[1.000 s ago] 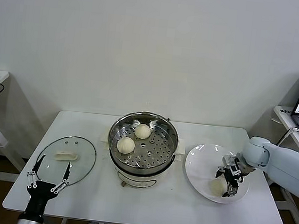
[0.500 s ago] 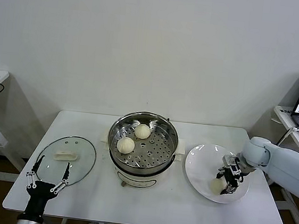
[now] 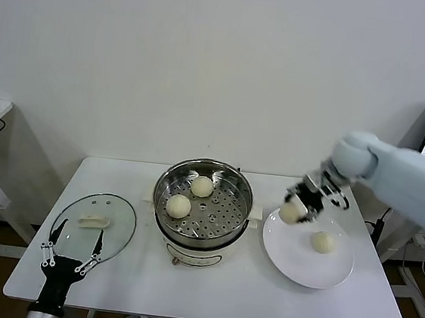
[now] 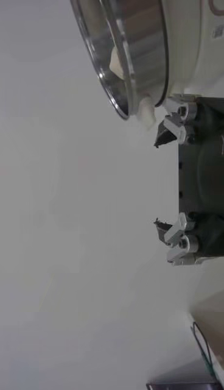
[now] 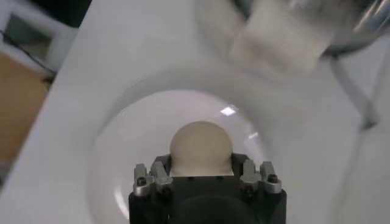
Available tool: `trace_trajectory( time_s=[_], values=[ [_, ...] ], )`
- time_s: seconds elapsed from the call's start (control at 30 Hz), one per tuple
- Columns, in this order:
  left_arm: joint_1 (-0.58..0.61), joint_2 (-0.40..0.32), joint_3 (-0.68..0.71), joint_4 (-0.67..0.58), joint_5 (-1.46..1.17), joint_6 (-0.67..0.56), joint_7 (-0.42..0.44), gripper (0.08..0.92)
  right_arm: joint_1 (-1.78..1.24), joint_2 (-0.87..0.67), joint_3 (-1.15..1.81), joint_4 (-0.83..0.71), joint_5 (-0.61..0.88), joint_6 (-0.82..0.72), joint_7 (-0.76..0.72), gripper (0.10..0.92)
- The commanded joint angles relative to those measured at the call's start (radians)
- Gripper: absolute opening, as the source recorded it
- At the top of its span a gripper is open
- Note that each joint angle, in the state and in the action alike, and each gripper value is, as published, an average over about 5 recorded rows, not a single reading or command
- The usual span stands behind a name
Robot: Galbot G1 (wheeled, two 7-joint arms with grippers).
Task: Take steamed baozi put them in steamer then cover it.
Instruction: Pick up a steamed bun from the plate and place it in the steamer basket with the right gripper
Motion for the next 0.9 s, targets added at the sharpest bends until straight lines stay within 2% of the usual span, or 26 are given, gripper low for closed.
trace_trajectory(
  time_s=[0.03, 0.33, 0.7, 0.9],
  values=[
    [0.007, 0.002, 0.000, -0.004, 0.001, -0.006, 0.002, 0.823, 0.178, 0.244, 0.010, 0.048, -0.084, 0.244, -0.033, 0.660],
    [0.009, 0.010, -0.002, -0.003, -0.001, -0.018, 0.001, 0.823, 0.087, 0.389, -0.017, 0.092, -0.220, 0.374, 0.010, 0.679],
    [0.003, 0.008, 0.000, 0.003, -0.003, -0.022, 0.004, 0.823, -0.063, 0.433, -0.020, 0.110, -0.393, 0.475, 0.032, 0.690],
    [0.004, 0.007, -0.005, 0.003, -0.005, -0.024, 0.004, 0.823, -0.107, 0.443, -0.017, 0.092, -0.427, 0.483, 0.026, 0.702]
  ],
)
